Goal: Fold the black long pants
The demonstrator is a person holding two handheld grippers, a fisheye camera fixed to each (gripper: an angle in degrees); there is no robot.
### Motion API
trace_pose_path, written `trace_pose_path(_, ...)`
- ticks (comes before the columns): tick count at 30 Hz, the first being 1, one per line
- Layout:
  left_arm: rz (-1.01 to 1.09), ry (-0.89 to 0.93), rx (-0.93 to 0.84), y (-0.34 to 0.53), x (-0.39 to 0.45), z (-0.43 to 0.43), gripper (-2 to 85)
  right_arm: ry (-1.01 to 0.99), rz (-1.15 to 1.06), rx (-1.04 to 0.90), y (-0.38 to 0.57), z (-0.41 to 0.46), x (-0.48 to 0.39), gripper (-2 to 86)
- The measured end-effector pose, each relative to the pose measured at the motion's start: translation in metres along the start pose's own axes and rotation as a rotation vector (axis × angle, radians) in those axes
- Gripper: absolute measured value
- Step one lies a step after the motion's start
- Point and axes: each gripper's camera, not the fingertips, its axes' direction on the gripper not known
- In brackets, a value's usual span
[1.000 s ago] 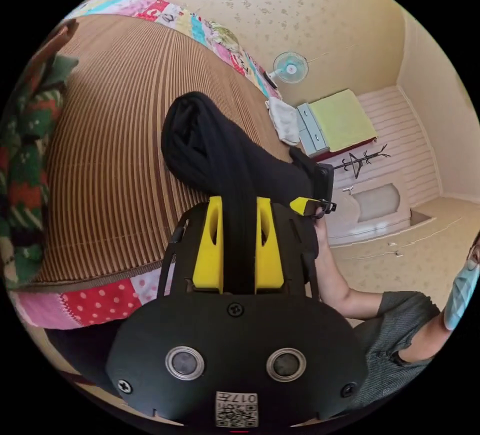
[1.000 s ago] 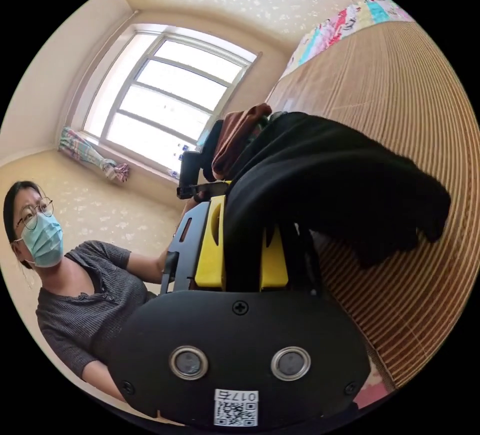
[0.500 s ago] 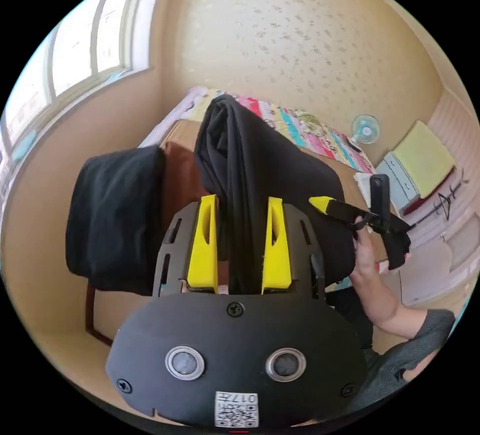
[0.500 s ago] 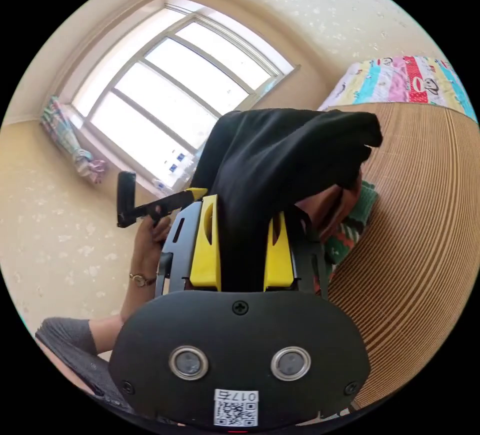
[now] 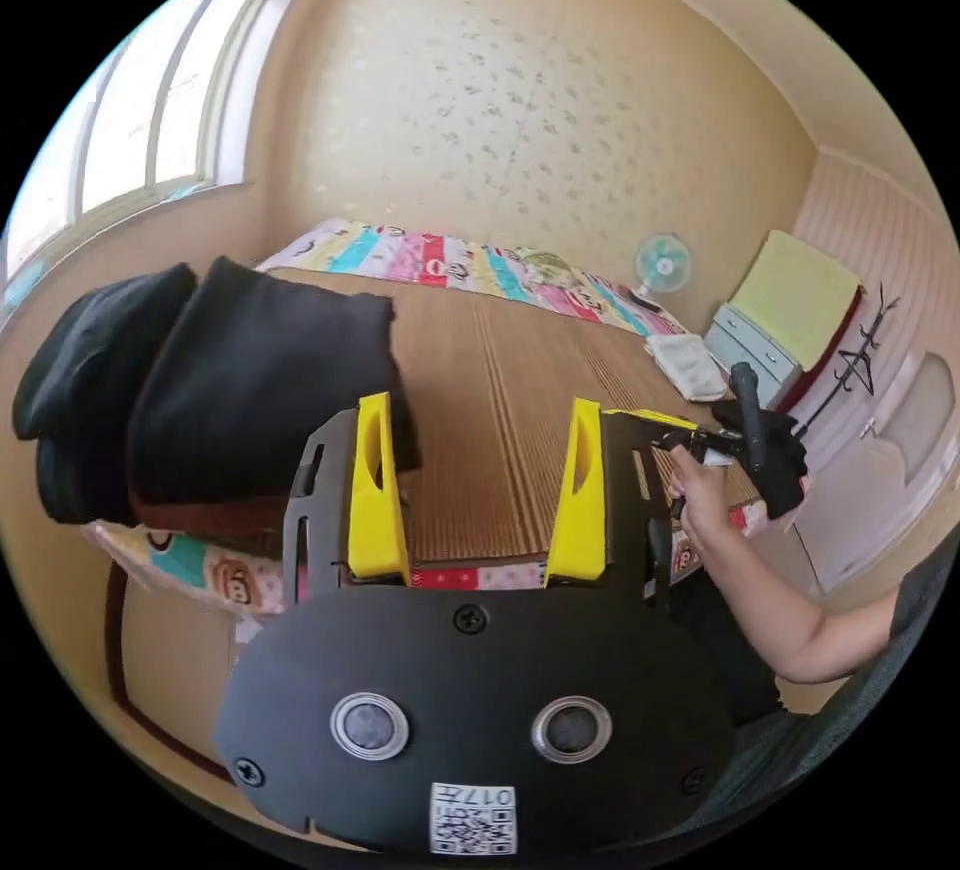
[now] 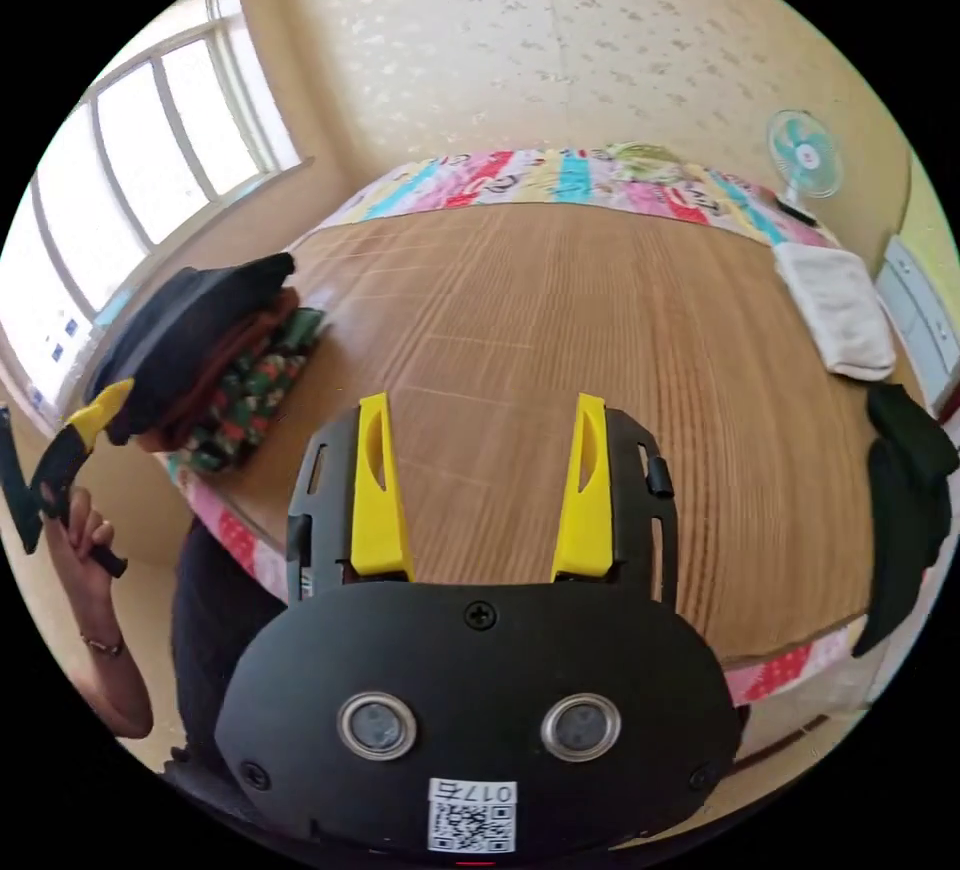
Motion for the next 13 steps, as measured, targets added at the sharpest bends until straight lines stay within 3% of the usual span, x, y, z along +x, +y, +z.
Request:
trace_pose_path(4,0.032,-0.017,-0.202,-0.020,0.034,0.109,30.0,0.125,0.066,-0.091,0.000,0.026,0.037,27.3)
trace_pose_path(8,-0.032,-0.251,-0.190,-0.028,0.041,0.165,33.6,0.154,0.135,-0.124,-0.003,0.050,0.052,27.4)
trace_pose_path(13,-0.191,-0.344,-0.211,-0.017,0.021,0.198,33.4,0.189,0.135,-0.162,-0.014,0.087,0.029,24.7)
